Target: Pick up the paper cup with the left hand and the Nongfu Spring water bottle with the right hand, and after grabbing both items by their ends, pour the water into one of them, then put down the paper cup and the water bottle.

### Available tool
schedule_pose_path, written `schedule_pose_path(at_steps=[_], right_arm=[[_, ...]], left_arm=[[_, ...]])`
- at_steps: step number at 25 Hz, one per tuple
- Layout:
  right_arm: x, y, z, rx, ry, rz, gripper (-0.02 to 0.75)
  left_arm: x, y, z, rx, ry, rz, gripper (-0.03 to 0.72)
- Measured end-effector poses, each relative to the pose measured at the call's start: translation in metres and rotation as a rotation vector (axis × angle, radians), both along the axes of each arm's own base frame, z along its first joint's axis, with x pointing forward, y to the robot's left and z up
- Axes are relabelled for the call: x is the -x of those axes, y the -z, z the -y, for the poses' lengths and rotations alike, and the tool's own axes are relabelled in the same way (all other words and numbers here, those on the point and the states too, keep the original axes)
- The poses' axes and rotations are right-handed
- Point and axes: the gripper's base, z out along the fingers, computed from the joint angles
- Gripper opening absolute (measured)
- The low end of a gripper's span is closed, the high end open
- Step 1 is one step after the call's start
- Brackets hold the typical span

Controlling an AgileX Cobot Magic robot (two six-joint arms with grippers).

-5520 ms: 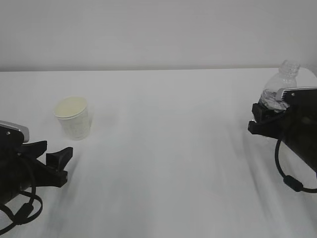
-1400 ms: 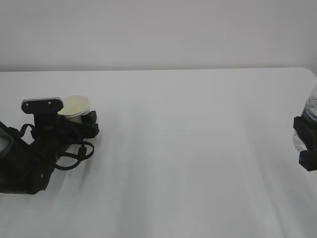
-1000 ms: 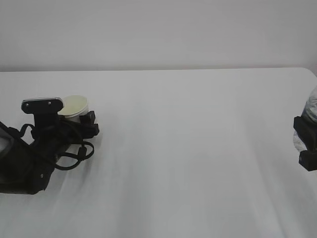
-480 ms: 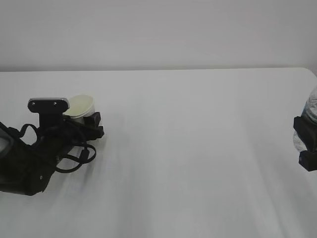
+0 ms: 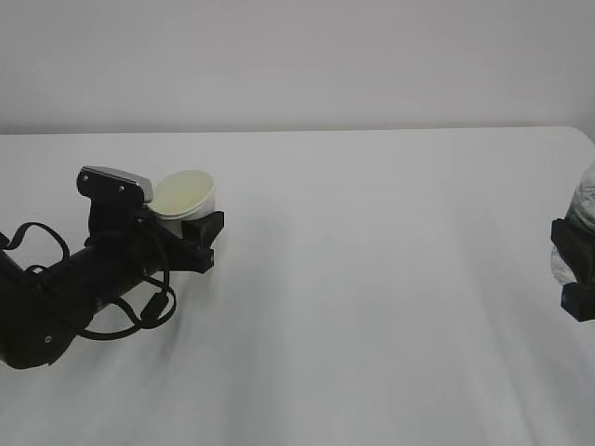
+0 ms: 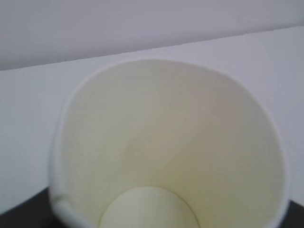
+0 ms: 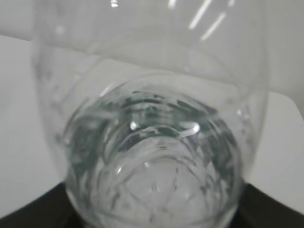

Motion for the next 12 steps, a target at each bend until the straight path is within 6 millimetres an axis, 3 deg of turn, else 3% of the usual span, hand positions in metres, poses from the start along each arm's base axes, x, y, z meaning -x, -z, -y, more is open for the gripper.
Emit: schedule_pose_path(at_steps=[12], right_arm=[[0.000,0.001,0.000,0.002,0.000,-0.015,0.419]], left_arm=[[0.028,-0.029,0.030,0.065,0.445,-0.004,0.480]])
